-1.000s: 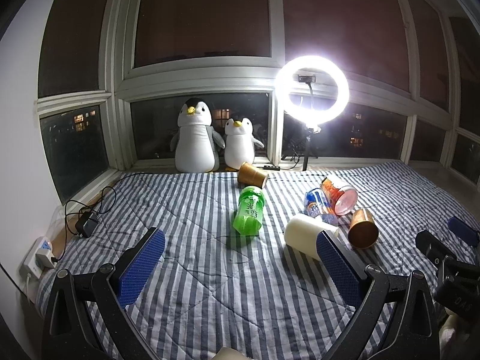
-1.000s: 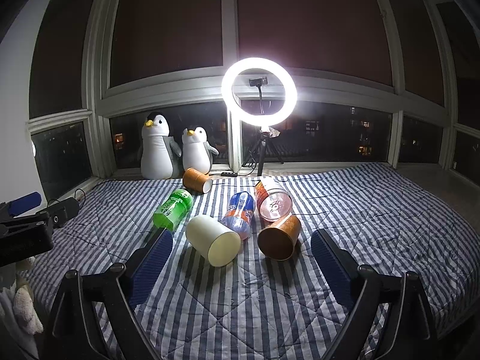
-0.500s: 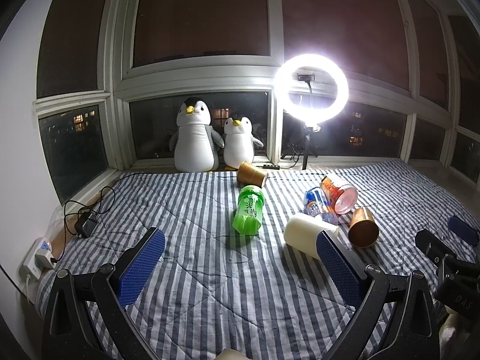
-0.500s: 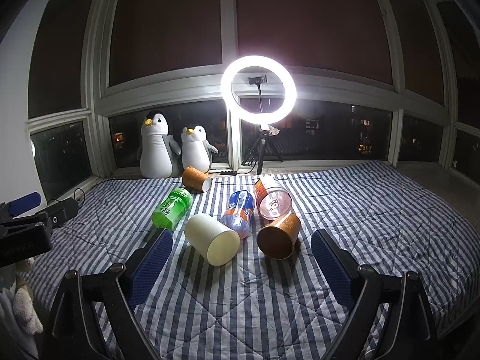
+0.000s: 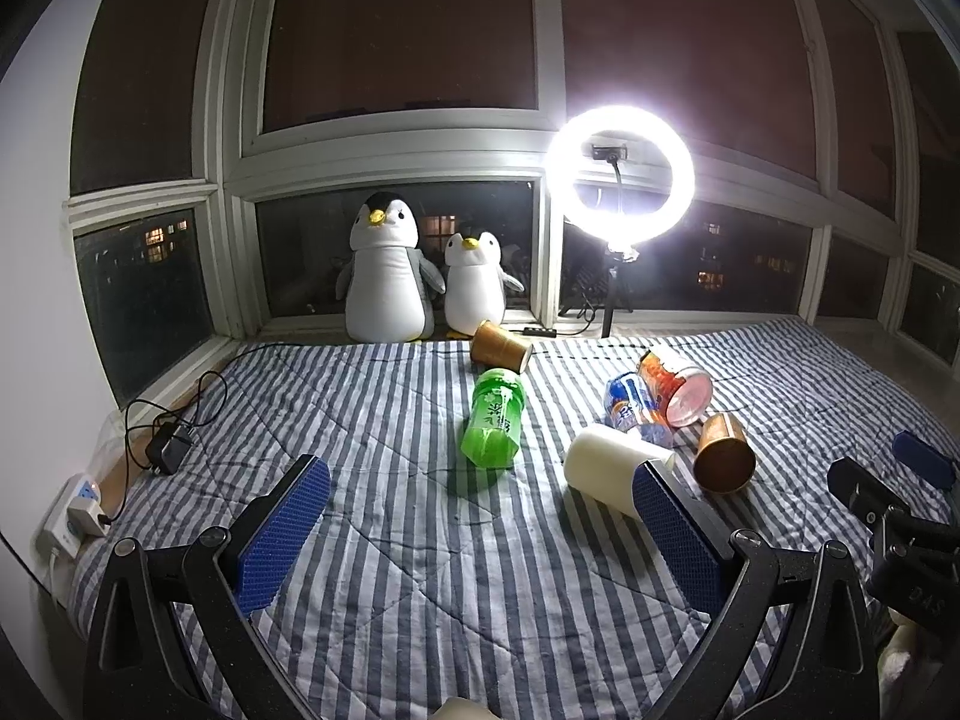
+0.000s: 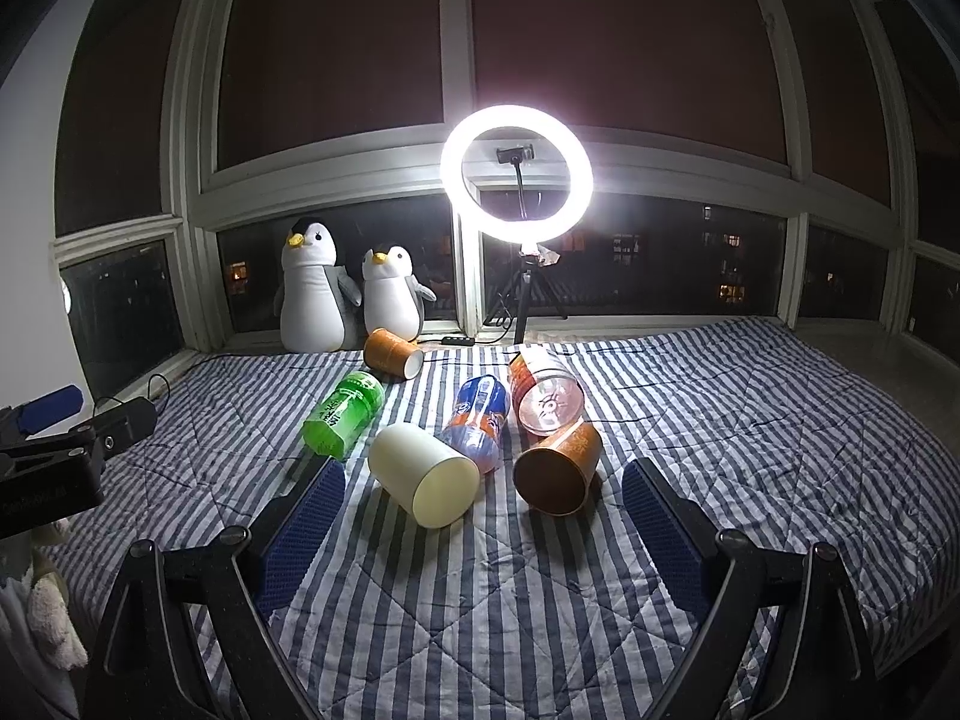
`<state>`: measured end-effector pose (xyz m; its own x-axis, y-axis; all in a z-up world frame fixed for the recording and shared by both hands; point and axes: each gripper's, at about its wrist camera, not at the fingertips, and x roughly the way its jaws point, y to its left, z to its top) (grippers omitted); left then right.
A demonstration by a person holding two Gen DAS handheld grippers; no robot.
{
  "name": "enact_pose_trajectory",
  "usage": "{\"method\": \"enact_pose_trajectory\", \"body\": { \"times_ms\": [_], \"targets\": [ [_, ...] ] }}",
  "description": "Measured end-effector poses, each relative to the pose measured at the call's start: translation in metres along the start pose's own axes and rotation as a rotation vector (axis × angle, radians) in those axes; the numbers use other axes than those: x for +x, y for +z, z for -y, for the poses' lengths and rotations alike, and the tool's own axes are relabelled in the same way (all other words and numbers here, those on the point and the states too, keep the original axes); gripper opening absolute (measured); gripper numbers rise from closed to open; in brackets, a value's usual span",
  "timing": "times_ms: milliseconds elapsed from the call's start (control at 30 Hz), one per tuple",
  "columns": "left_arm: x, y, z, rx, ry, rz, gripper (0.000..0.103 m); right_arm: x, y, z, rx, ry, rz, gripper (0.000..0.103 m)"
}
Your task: Flip cup upside down
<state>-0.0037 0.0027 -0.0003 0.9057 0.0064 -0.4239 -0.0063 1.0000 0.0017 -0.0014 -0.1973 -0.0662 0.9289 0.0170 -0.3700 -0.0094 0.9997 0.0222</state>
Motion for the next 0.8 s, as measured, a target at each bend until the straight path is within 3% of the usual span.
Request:
{"method": "enact_pose_trajectory", "body": {
  "times_ms": [800],
  "targets": [
    [0.009, -0.003, 0.011, 0.019, -0.019, -0.017, 0.102, 0.012, 0.000, 0.012, 0.024, 0.004, -0.036, 0.092]
  ]
}}
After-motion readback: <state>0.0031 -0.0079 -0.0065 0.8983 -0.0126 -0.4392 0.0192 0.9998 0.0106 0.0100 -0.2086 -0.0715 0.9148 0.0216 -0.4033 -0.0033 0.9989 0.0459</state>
